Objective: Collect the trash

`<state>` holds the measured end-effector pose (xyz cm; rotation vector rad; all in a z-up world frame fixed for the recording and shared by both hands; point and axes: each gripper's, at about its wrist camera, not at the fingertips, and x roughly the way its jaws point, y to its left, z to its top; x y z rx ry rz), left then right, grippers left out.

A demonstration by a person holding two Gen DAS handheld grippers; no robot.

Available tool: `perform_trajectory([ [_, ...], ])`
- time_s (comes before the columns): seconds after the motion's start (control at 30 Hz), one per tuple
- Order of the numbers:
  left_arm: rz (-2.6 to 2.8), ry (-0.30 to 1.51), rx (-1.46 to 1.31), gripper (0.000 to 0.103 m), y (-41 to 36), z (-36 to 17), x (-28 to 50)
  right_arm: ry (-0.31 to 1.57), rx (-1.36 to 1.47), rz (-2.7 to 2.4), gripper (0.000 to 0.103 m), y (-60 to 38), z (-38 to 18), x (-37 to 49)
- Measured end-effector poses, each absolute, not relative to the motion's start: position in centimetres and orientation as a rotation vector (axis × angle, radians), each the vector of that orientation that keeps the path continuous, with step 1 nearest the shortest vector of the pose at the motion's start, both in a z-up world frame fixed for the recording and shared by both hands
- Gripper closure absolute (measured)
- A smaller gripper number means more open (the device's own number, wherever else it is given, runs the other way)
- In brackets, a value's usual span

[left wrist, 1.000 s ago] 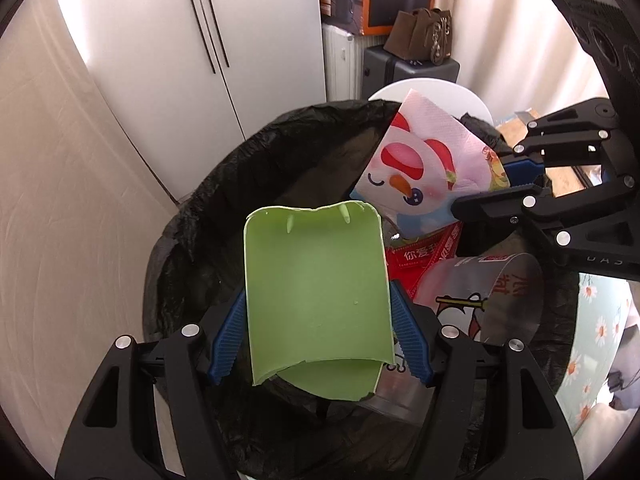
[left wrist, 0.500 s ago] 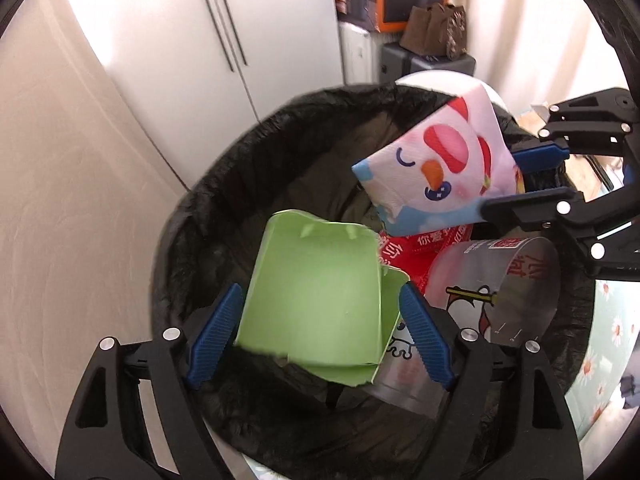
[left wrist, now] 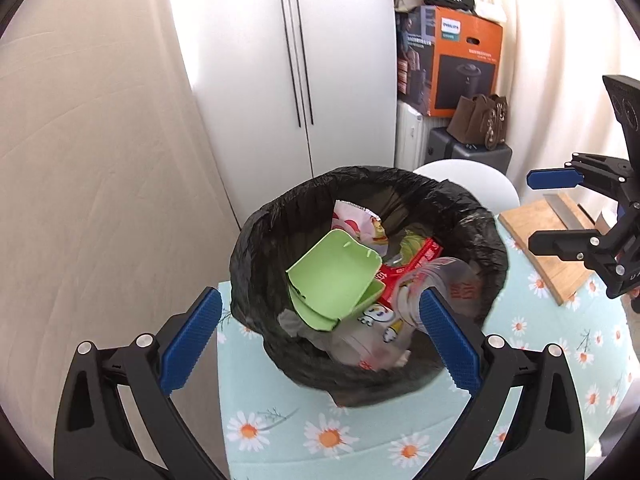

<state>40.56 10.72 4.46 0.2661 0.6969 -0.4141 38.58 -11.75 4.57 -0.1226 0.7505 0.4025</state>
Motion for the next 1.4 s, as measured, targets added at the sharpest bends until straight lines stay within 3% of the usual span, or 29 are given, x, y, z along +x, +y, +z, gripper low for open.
perform_trajectory([
  [0.37,-0.290,0.666,0.161,0.006,10.6,6.3,31.5,0.675,-0.104,0.467,0.013,-15.4,6.7,31.6],
  [0.8,-0.234,0.678,0.104,0.006,8.5,4.5,21.7,0.681,-0.113,0.508,0.011,-20.4,4.8,24.6],
  [1.4,-0.241,0.663,0.137,0.006,5.4,4.5,16.8,0.659,-0.125,0.518,0.011,-24.2,4.9,20.5],
])
